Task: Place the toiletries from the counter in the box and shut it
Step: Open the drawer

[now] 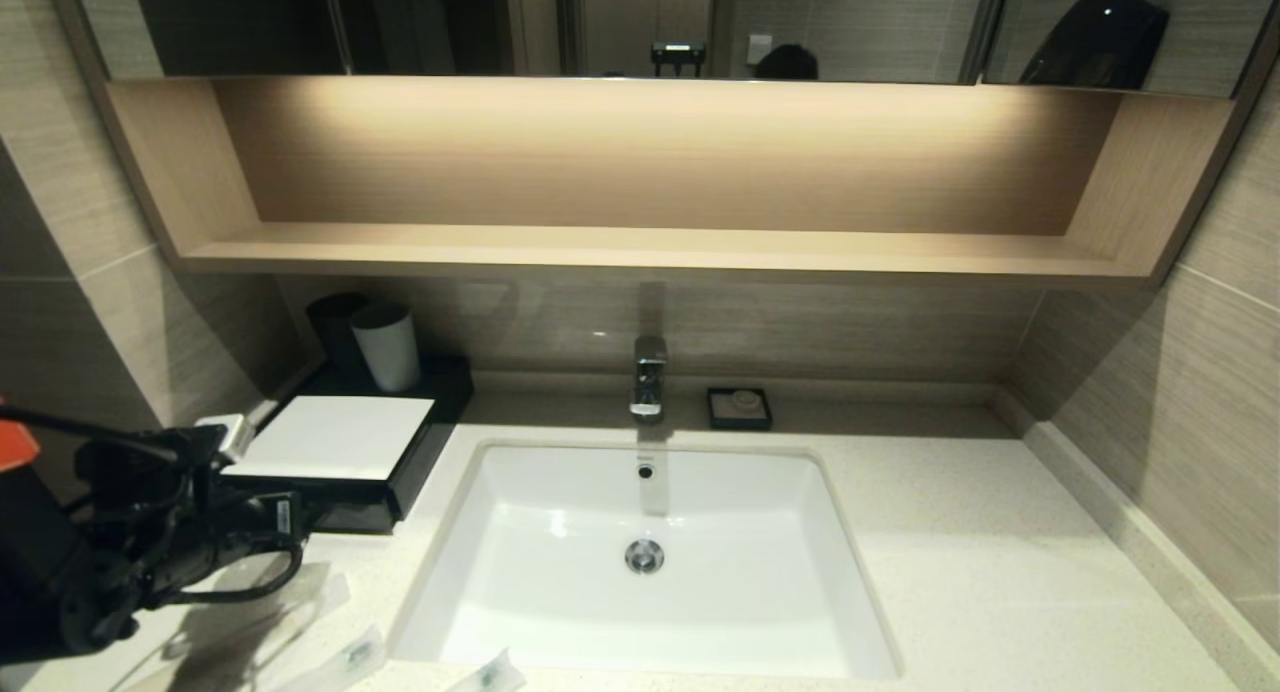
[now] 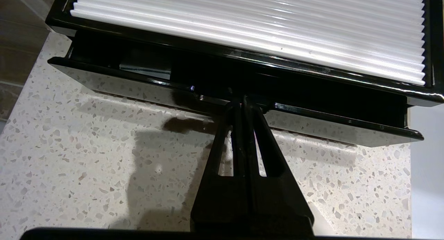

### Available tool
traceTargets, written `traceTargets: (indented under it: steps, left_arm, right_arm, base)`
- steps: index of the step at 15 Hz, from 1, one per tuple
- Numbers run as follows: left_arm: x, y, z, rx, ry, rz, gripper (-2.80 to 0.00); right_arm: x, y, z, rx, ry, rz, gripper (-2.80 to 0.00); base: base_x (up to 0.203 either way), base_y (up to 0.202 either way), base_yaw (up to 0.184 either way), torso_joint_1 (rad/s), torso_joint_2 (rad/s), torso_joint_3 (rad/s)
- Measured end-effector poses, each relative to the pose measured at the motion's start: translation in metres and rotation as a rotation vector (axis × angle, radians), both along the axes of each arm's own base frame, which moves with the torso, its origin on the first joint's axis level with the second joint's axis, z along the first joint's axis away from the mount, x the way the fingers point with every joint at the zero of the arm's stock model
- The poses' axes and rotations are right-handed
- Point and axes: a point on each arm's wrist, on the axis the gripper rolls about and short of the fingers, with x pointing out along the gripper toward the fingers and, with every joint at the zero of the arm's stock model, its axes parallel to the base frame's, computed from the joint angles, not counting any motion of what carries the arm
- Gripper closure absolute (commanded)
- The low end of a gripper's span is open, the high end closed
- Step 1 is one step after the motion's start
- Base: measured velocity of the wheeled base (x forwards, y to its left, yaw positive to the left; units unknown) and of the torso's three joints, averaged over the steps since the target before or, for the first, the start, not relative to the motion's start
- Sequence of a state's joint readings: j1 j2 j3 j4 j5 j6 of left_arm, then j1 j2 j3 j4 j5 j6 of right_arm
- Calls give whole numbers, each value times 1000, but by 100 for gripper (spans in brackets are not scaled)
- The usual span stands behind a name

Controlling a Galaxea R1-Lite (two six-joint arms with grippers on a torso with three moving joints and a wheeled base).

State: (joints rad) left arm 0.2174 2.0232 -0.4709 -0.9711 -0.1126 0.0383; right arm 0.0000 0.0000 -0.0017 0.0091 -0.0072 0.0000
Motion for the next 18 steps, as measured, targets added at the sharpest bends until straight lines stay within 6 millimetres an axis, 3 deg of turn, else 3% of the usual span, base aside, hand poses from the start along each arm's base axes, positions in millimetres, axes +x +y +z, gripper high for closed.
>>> traceTargets:
  steps: [18]
  left_arm:
    - [5, 1, -7, 3, -17, 0, 0]
  right_arm:
    - [0, 0, 0, 0, 0, 0, 0]
  base:
    - [0, 0, 0, 0, 0, 0]
